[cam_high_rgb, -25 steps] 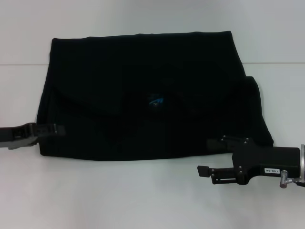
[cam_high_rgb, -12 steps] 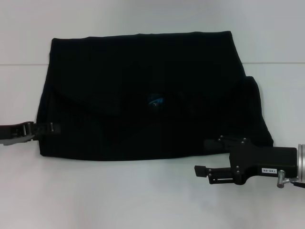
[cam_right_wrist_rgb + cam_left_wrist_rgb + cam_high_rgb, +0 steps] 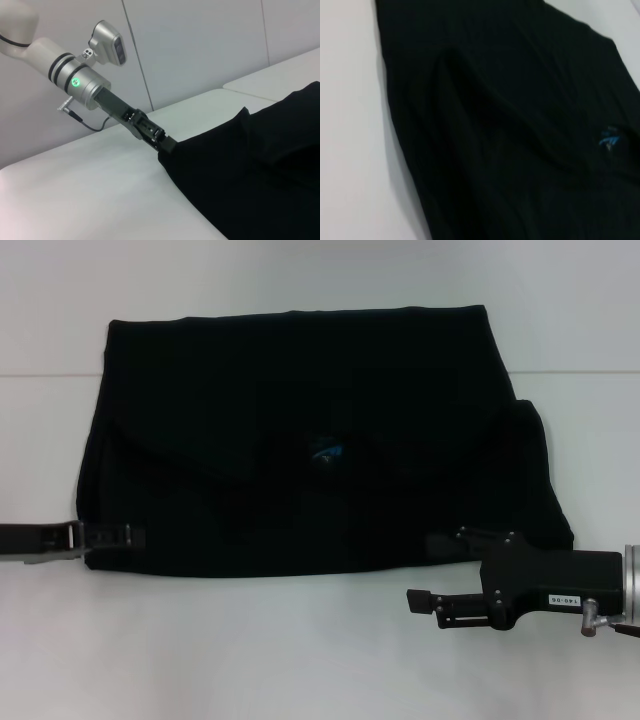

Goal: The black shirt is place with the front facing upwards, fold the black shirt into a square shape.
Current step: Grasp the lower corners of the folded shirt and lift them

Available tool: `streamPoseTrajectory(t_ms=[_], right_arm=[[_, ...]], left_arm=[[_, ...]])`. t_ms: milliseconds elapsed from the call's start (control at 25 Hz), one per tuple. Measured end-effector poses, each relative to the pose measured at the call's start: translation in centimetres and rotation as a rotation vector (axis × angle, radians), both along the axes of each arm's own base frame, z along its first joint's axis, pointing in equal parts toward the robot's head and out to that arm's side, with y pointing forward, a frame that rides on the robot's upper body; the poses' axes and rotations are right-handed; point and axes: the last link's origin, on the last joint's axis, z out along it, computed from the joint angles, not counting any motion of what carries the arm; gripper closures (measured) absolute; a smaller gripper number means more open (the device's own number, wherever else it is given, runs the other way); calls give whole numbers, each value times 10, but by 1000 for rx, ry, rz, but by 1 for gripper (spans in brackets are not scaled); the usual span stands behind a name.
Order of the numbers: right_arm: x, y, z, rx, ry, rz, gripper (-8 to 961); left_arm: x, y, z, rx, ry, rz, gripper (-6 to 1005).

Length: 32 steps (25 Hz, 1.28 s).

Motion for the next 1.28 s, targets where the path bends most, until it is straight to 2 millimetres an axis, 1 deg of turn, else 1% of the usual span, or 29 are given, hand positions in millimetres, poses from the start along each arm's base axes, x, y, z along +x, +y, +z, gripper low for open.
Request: streamPoseTrajectory(t_ms=[200,400,520,800,960,1080,1160,1280], right_arm=[[0,0,1,4,5,-3,37],[0,0,1,6,9,-4,37],[0,0,1,6,9,-4,37],[0,0,1,7,10,-5,37],[1,2,4,10,22,-39,36],[4,11,18,-4,38,-158,36],[7,22,34,-17,30,-277,36],[12,42,67,-30,3,-493,36]], left_arm=[[0,0,-3,-31,40,-12,208],[2,0,-4,-45,47,-21,368],[2,0,-4,-45,47,-21,586],[3,1,-3,-43,34,-21,750],[4,1,-3,-45,32,-21,843],[4,0,-4,-47,30,-21,912],[4,0,-4,-47,29,-21,958],[4,0,-3,-51,27,-23,959]])
